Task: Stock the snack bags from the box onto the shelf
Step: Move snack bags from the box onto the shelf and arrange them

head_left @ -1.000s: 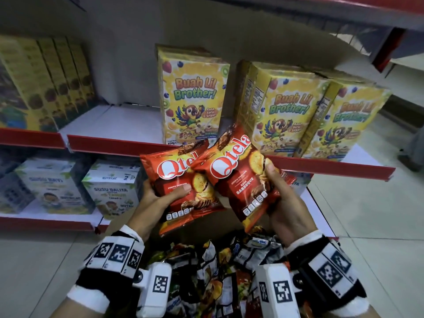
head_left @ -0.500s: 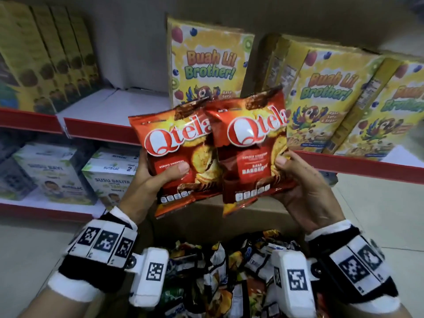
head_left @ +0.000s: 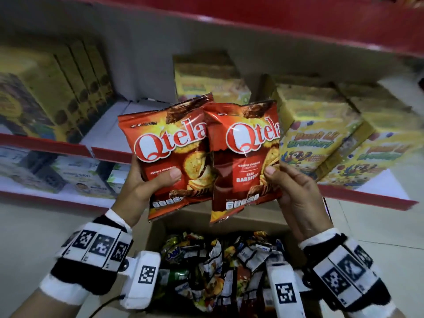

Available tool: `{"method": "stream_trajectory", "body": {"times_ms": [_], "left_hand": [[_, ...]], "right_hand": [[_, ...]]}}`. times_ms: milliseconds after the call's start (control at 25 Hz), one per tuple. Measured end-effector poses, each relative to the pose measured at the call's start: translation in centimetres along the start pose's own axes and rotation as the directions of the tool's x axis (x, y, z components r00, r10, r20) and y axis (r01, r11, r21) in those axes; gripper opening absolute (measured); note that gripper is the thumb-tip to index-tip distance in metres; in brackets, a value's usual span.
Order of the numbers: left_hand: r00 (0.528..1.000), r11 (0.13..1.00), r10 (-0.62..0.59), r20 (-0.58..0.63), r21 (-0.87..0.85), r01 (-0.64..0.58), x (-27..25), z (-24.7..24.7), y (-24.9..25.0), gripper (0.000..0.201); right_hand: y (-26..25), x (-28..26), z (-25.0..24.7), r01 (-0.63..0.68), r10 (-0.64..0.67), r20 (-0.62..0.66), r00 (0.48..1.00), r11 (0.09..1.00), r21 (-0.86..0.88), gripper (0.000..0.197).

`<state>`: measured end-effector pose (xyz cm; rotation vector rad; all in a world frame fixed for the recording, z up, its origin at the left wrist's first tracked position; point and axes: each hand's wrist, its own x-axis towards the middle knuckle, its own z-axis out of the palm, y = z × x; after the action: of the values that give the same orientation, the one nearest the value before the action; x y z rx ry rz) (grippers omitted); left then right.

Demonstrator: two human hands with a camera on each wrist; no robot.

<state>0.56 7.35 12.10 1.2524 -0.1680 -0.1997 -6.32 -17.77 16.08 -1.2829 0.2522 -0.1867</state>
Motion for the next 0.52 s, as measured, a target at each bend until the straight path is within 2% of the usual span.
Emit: {"method": "stream_trajectory", "body": {"times_ms": [120,200,280,400,440,520], "left_hand": [[1.000,1.000,-0.001,-0.026,-0.020,0.001,-1.3,1.3,5.6,0.094],[0.999,1.000,0.002,-0.052,-0.006,-0.003,-2.3,2.6,10.4,0.091],[0.997,1.000,0.007,-0.078,0.009,-0.006,-3.4,3.9,14.9,0.092],[0.996,1.000,0.023,-0.087,0.009,-0.022,-4.6,6.6,22.7,0.083],[0.997,1.000,0.025,-0.078,0.009,-0.025,-4.9,7.6,25.4,0.083],[0.998,0.999,0.030,-0.056,0.022,-0.028,-5.1,9.7,30.8,0.099]], "right_hand": [[-4.7,-1.7,1.9,-0.016,0.015,0.012,1.000,0.998,0.058,0.048],[-9.2,-3.1,3.3,-0.023,0.022,0.008,1.000,0.998,0.055,0.053],[-13.5,-4.5,4.6,-0.021,0.021,0.013,1.000,0.999,0.033,0.051],[-21.6,-6.6,6.6,-0.013,0.013,0.014,1.000,1.000,0.003,0.049],[-24.3,-7.3,7.1,-0.007,0.007,0.012,1.000,1.000,-0.001,0.051],[-29.8,-8.5,8.1,0.004,-0.004,0.003,1.000,1.000,-0.004,0.058]]}}
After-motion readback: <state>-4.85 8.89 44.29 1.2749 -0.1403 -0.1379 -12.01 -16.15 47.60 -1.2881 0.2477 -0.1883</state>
